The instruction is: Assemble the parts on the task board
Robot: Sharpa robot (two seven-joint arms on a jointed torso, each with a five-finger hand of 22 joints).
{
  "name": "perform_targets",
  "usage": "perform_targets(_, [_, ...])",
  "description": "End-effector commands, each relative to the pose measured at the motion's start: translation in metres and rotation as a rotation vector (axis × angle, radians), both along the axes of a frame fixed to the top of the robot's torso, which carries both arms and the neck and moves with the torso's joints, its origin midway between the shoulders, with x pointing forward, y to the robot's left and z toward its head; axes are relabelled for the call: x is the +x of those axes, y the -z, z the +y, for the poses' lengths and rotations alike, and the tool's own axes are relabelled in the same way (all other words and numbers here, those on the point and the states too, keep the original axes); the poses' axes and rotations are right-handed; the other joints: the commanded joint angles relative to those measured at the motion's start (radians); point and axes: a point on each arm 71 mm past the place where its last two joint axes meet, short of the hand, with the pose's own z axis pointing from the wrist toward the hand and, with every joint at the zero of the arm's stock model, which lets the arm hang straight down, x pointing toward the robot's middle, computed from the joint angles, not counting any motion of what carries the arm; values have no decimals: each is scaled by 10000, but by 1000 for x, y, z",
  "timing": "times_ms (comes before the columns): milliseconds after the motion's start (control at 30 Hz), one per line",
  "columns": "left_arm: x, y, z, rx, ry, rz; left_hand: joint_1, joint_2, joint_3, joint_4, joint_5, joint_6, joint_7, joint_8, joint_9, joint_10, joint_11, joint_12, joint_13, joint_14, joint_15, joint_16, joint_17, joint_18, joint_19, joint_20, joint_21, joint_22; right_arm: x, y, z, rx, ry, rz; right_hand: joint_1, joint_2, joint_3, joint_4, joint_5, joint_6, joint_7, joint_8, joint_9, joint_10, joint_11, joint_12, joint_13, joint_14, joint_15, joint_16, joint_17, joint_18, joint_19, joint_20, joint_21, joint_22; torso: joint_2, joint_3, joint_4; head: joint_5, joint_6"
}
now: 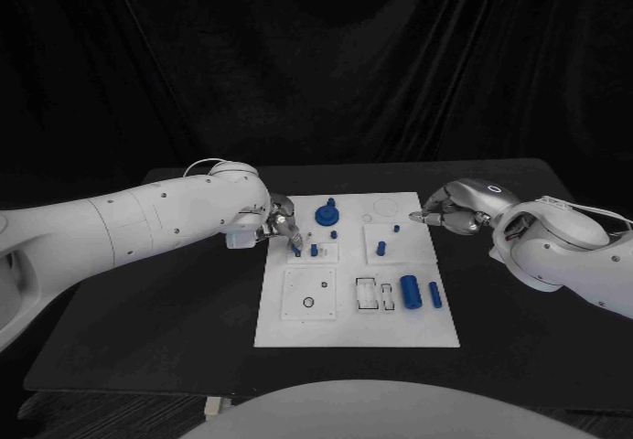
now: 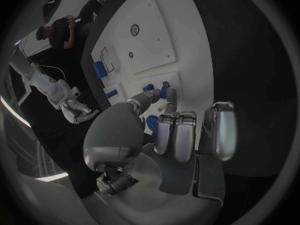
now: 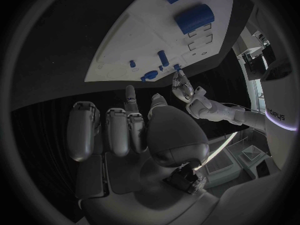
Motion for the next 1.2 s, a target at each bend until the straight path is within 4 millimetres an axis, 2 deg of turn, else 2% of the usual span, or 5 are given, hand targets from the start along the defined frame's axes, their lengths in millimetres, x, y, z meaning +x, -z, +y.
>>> perform_targets(33, [-1, 1, -1, -83, 40, 28, 37, 36, 520, -445, 60, 6, -59, 16, -3, 1061, -40, 36, 2632, 1039, -41, 27, 2629, 181, -26, 12, -18, 1994, -1, 1, 0, -16, 22, 13, 95, -21, -16, -17, 41, 66, 17, -59, 16, 1030, 69, 36, 2633, 546, 79, -47, -16, 66, 277, 46, -35, 1905, 7, 1, 4, -13, 2])
perform_targets(1200, [-7, 3, -4, -30, 233, 238, 71, 10, 560, -501, 114, 6, -52, -5, -24, 1061, -37, 36, 2632, 1039, -37, 27, 2629, 186, -38, 15, -39, 1988, 0, 3, 1, -51, 15, 72, 121, -25, -24, -13, 50, 72, 22, -64, 19, 1030, 74, 36, 2633, 544, 82, -53, -33, 66, 278, 51, -38, 1905, -3, 5, -1, 37, 2])
